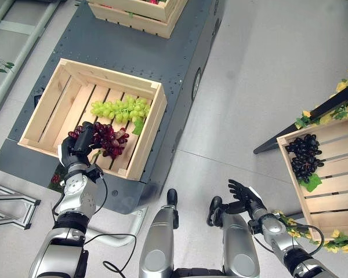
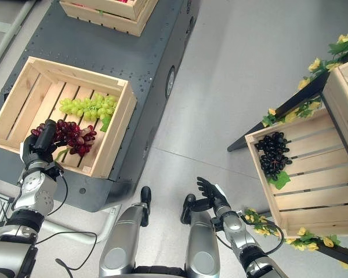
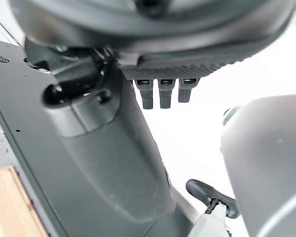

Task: Pick up the fruits from the basket on one side to the basket on the other side

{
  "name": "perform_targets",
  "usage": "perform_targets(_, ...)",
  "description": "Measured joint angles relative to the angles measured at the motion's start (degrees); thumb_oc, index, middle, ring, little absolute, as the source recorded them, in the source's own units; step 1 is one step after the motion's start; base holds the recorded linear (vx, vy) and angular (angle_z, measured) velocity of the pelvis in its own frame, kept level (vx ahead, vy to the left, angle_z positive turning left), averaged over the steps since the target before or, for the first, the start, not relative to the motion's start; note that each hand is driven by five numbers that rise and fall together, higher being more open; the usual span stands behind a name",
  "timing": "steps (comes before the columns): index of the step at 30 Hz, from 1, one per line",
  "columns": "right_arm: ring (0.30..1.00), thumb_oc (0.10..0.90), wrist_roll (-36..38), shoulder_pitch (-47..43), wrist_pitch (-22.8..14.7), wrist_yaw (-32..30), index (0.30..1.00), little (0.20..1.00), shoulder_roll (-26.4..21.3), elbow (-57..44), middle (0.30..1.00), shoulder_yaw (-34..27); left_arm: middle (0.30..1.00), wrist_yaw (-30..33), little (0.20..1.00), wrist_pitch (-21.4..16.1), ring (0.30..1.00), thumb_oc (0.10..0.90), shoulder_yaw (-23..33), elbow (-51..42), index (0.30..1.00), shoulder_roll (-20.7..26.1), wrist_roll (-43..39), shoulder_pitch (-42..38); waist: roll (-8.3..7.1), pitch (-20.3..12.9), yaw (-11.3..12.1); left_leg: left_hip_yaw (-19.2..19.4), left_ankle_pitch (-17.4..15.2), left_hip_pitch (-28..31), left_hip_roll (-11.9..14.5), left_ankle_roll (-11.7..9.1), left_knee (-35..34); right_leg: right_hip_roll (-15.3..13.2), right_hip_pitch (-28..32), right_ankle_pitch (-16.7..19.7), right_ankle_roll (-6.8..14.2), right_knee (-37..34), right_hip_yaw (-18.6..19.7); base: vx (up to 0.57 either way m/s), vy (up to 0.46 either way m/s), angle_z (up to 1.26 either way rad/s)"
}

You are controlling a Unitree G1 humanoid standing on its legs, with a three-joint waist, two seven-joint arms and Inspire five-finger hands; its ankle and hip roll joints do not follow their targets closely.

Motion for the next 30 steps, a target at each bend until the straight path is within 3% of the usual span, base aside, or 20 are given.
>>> perform_targets(8, 0.900, 0.800, 0.4, 1.7, 0.0, 0.0, 0.900, 0.900, 0.9, -7.3, 0.900, -0.3, 0.300, 2.8, 0.300, -0.1, 0.300, 0.400, 0.0, -3.8, 0.300, 2.0, 14.8, 0.7, 0.20, -0.2, -0.1, 0.4, 1.0, 7.6, 0.0, -0.2, -6.0, 0.8, 6.7, 0.9, 0.9, -5.1, 0.4, 0.05, -0.024, -0.05)
perform_targets(12, 0.900, 0.800, 0.7, 2.9, 0.0, 0.0, 0.900, 0.900, 1.2, -13.9, 0.900, -0.3, 0.300, 3.0, 0.300, 0.6, 0.300, 0.400, 0.0, -6.1, 0.300, 5.3, 20.1, 1.8, 1.25, -1.1, -0.8, 0.2, 2.5, 13.8, 0.0, -0.2, -12.4, 1.9, 12.5, 1.9, 1.9, -10.4, 0.2, 0.07, -0.031, 0.04)
perform_targets(17, 0.900, 0.800, 2.5, 3.7, -0.3, 0.0, 0.900, 0.900, 1.2, -20.7, 0.900, -0.1, 0.300, 3.0, 0.300, 0.6, 0.300, 0.400, 0.0, -10.1, 0.300, 5.8, 22.1, 1.9, 4.07, -6.2, -0.7, -1.0, 3.5, 17.1, -0.3, 0.4, -17.5, 2.6, 17.2, 3.3, 3.0, -16.8, -0.6, 0.02, -0.057, 0.17)
perform_targets(25, 0.900, 0.800, 3.1, 2.2, -0.9, -0.1, 0.900, 0.900, 2.4, -23.0, 0.900, 1.5, 0.300, -1.4, 0.300, 0.7, 0.300, 0.400, -0.3, -14.9, 0.300, 6.1, 22.3, 2.1, 4.19, -13.8, 0.2, -2.0, 4.2, 21.8, -1.0, 1.4, -23.3, 3.6, 25.3, 7.2, 4.9, -29.3, -0.6, 0.01, -0.075, 0.09)
perform_targets(30, 0.900, 0.800, 3.1, -1.4, -0.9, -0.5, 0.900, 0.900, 3.7, -25.6, 0.900, 3.0, 0.300, -4.7, 0.300, 2.4, 0.300, 0.400, -1.2, -21.9, 0.300, 7.7, 22.2, 2.0, 3.72, -14.9, 0.5, -2.5, 4.6, 23.3, -1.7, 1.6, -25.0, 3.9, 29.5, 10.4, 5.5, -36.4, -0.6, -0.01, -0.084, 0.06)
